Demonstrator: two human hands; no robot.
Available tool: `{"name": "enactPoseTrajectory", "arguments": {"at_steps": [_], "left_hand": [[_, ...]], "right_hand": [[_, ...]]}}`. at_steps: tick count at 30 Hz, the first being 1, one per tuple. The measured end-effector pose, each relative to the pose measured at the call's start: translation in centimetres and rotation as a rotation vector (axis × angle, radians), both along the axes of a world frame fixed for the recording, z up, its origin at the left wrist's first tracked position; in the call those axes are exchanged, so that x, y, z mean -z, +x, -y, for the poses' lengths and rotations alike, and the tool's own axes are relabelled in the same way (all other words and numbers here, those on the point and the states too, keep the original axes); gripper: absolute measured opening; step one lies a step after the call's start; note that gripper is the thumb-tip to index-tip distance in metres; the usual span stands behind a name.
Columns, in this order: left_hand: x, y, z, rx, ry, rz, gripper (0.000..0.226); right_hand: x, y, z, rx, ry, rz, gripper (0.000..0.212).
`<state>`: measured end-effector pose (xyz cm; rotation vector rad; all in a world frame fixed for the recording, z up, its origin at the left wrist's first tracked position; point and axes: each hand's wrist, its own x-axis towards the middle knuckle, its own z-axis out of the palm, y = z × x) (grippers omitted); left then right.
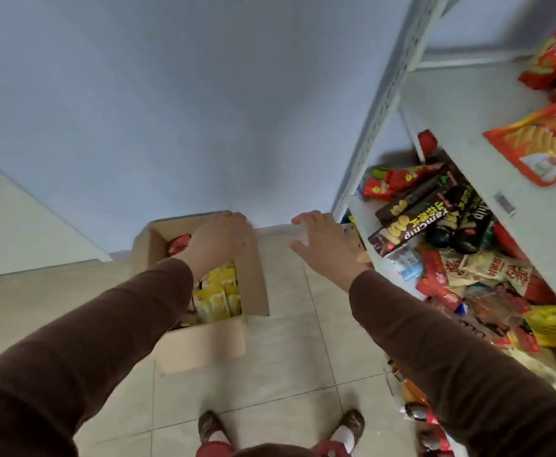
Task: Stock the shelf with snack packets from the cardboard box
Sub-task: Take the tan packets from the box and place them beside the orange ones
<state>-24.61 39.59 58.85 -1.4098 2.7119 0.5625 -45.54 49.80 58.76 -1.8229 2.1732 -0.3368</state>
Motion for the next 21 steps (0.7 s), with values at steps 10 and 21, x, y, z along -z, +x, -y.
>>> {"name": "enactPoseTrajectory", "arguments": {"at_steps": [10, 21], "left_hand": [[10.7, 18.4, 7.8, -0.289, 0.279, 0.059, 0.047], [28.2, 22.4, 15.5, -0.454, 0.515, 0.145, 0.047]], "right_hand": [[11.2, 15.7, 7.7, -0.053, 0.363, 0.164, 0.052], [29.8, 19.7, 19.6, 0.077, 0.741, 0.433, 0.051]]}}
